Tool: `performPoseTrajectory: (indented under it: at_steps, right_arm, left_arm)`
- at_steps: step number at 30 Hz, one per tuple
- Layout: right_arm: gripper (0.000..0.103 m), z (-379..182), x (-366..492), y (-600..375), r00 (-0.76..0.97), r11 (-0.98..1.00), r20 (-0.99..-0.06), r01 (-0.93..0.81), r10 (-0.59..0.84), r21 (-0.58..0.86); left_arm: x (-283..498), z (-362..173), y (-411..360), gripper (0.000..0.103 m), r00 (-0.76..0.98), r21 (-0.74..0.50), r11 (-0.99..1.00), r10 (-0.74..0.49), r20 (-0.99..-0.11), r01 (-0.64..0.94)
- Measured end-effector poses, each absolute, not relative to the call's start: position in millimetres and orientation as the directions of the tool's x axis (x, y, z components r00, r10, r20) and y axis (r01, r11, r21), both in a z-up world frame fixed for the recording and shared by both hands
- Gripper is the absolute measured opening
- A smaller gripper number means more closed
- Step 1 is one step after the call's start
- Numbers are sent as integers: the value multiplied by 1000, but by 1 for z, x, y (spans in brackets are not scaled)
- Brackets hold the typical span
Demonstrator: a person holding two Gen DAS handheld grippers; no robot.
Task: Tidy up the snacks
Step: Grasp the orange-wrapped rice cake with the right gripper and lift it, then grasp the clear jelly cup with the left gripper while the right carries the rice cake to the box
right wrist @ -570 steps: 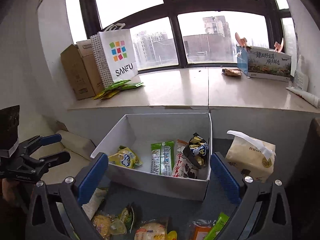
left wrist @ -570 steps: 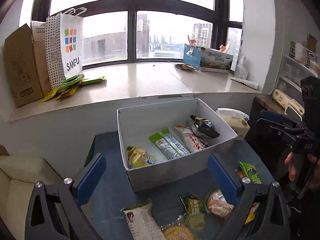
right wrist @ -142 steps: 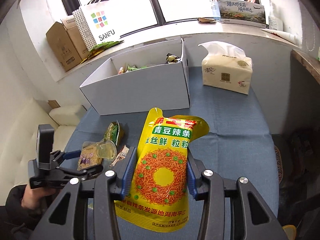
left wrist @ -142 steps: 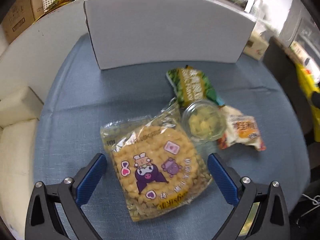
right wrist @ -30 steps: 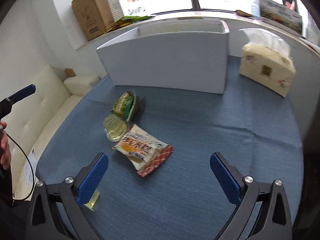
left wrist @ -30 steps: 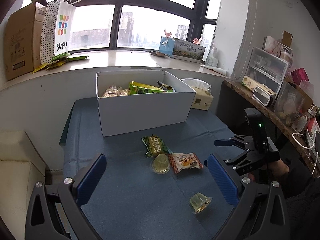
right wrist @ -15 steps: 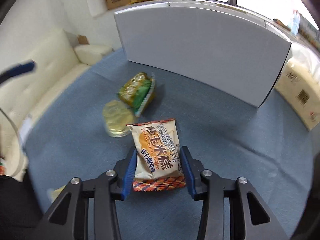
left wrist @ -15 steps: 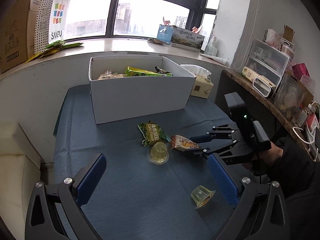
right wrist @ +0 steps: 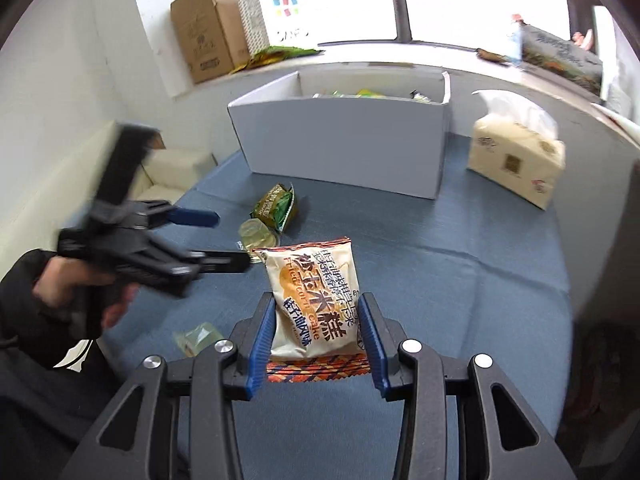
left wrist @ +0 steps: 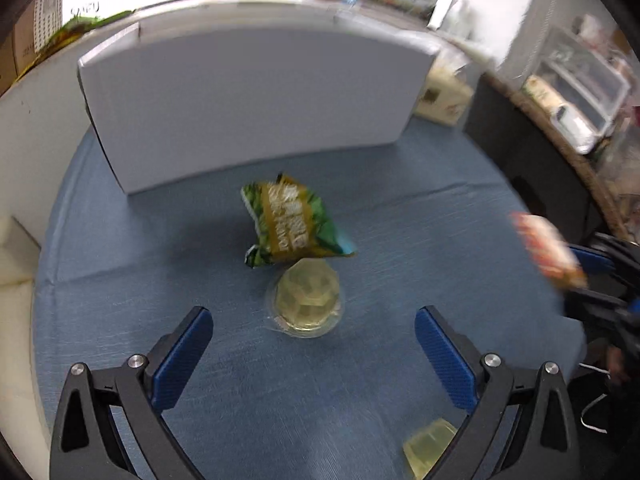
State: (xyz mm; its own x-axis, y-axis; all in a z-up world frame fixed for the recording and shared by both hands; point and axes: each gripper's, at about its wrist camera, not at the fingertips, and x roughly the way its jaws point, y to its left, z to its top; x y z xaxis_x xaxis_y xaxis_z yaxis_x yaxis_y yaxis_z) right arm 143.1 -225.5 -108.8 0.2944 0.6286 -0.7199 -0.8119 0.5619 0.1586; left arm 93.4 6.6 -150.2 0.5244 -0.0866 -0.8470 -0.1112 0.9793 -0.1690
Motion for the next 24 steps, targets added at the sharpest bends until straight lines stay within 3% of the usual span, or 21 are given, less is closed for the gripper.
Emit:
performPoseTrajectory:
  at_steps: [1,2,3,5,8,9,10,17,18,19,20,21,23,24]
  right_arm:
    - [45,-107,140,-227,301,571,-726,-807,619,152]
    - [45,-106,137,-231,307,577,-728,-803,612,147]
    - [45,-106,136,-230,315,580,-725,-803,612,141]
    - [45,-108,135,-231,307,575,-722,-804,620,151]
    - [41,-115,135,-229,295,570,-726,-805,622,162]
    - [28,-117,135,-227,289,569,-730,-806,620,164]
    - [23,-119,136,-226,282,566,-734,-807,618,167]
    - [23,-135,133,-215,283,573,-767,-809,576,131]
    - [32,-137,131,-213,270,563,-768,-815,580,139]
    - [58,-138,131,-211,257,557,-771,-817,582,148]
    - [73,-140,129,-208,251,557,-777,-817,577,149]
    - [89,-141,127,-205,256,561,-782,-816,568,141]
    - [89,-143,123,-199,256,551,-777,-823,575,138]
    - [89,-144,122,-195,244,548,-780,-824,576,147]
  left_arm:
    - [95,-153,6,100,518,-172,978,-88,-851,-116]
    - [95,-154,5,86,520,-182,978,-101,-848,-107]
    - [96,-155,4,60,520,-181,979,-107,-847,-94]
    - [94,-153,3,38,532,-137,986,-66,-844,-96]
    - [89,-148,7,36,555,-174,980,-94,-826,-93]
    - [86,-148,6,36,558,-165,982,-89,-825,-88]
    - [83,-146,5,36,561,-171,982,-99,-822,-77]
    - [69,-145,8,36,554,-169,984,-108,-826,-59]
    - [72,-145,7,37,551,-161,985,-101,-829,-61]
    - [75,-146,8,37,546,-159,985,-101,-831,-61]
    - [74,-147,8,41,545,-158,986,-101,-832,-59]
    - [76,-148,7,51,546,-149,987,-90,-833,-66]
    - [77,-147,3,66,556,-124,990,-65,-828,-68]
    - [78,-147,1,67,562,-114,991,-58,-825,-66]
